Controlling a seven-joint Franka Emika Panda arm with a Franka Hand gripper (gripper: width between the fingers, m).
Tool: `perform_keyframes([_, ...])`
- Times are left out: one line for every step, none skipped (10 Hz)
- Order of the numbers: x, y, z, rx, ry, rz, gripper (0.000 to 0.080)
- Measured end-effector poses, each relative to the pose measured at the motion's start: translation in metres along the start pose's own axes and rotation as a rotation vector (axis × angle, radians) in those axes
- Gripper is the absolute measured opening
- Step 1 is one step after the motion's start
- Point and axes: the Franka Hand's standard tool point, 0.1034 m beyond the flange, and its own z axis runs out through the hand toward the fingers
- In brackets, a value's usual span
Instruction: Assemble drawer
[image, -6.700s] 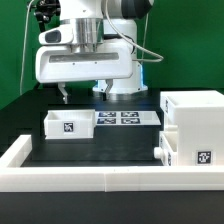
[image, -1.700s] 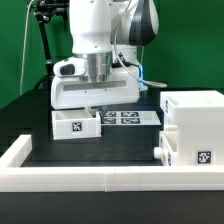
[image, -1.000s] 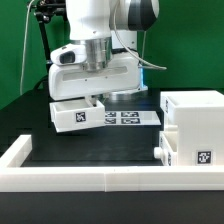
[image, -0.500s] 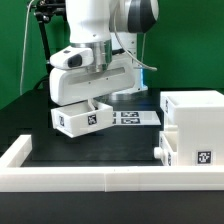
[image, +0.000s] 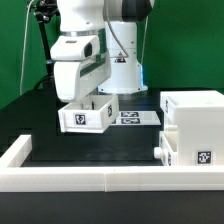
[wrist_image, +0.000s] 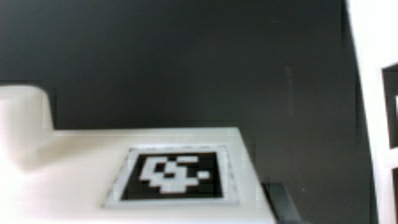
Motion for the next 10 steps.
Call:
perform_keyframes([0.003, 0.008, -0.007, -0.016, -0.018, -0.064, 0.0045])
perform_keyframes([0.001, 0.006, -0.005, -0.012, -0.022, -0.102, 0.0045])
perform_keyframes([0.0, 0.005, -0.004, -0.009, -0.022, -0.102, 0.0045])
perform_keyframes([0.0, 0.005, -0.003, -0.009, -0.022, -0.1, 0.0045])
perform_keyframes([-0.002, 0.007, -0.002, -0.008, -0.02, -0.149, 0.0045])
perform_keyframes([-0.01, 0.013, 0.002, -0.006, -0.015, -0.228, 0.0045])
perform_keyframes([-0.008, 0.026, -0.001, -0.008, -0.014, -0.257, 0.0045])
perform_keyframes([-0.003, 0.039, -0.005, -0.008, -0.011, -0.29, 0.0045])
perform_keyframes([0.001, 0.051, -0.007, -0.003, -0.008, -0.304, 0.0045])
perform_keyframes([0.007, 0.064, -0.011, -0.004, -0.005, -0.313, 0.0045])
